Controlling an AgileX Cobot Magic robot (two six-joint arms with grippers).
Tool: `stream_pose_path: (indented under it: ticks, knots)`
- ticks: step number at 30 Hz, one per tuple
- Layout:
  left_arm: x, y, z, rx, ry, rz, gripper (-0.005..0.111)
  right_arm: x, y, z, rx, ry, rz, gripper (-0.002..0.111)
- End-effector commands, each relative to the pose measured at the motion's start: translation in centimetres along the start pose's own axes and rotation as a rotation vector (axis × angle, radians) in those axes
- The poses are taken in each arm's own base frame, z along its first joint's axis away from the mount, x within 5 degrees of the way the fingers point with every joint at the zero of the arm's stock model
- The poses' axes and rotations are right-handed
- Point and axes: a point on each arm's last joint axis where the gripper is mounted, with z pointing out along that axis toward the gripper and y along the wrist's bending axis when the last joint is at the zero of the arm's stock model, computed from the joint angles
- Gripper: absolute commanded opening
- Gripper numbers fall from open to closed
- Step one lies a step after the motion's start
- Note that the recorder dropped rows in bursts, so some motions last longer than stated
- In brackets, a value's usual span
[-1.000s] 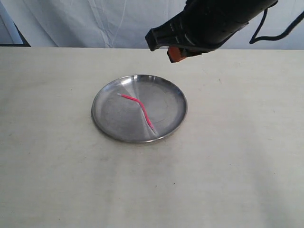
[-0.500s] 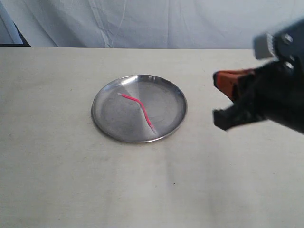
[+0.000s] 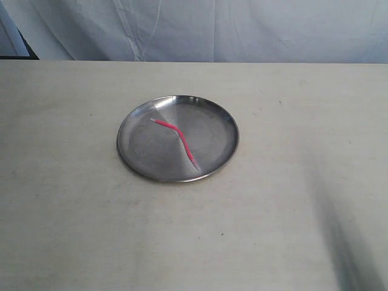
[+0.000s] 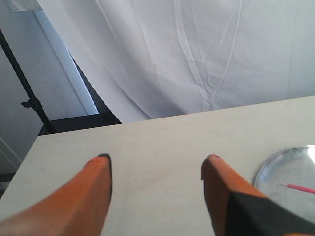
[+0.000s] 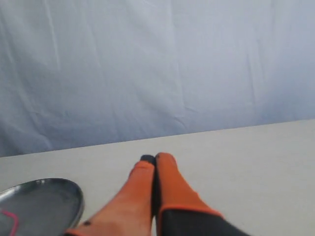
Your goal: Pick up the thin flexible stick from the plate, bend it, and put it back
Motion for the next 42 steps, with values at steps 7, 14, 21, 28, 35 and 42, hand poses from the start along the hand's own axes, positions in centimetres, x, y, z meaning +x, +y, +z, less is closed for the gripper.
stream_pose_path:
  ticks: [7, 14, 21, 28, 35, 42]
  knots:
    - [0.1, -0.1, -0.1, 0.011, -0.001, -0.005, 0.054, 2.0, -1.0, -1.7, 0.141, 0.139, -0.026, 0.0]
    - [0.1, 0.0, -0.1, 0.009, 0.0, -0.005, 0.054, 2.0, -1.0, -1.7, 0.141, 0.135, -0.026, 0.0]
    - [0.1, 0.0, -0.1, 0.008, 0.001, -0.005, 0.054, 2.0, -1.0, -1.7, 0.141, 0.135, -0.026, 0.0]
    - [0.1, 0.0, -0.1, 0.008, 0.001, -0.005, 0.054, 2.0, -1.0, -1.7, 0.14, 0.135, -0.022, 0.0]
    - [0.0, 0.6, -0.8, 0.009, -0.022, -0.029, 0.054, 2.0, -1.0, -1.7, 0.14, 0.135, -0.022, 0.0]
    - [0.4, 3.4, -3.3, -0.005, -0.094, -0.588, 0.054, 2.0, -1.0, -1.7, 0.14, 0.135, -0.022, 0.0]
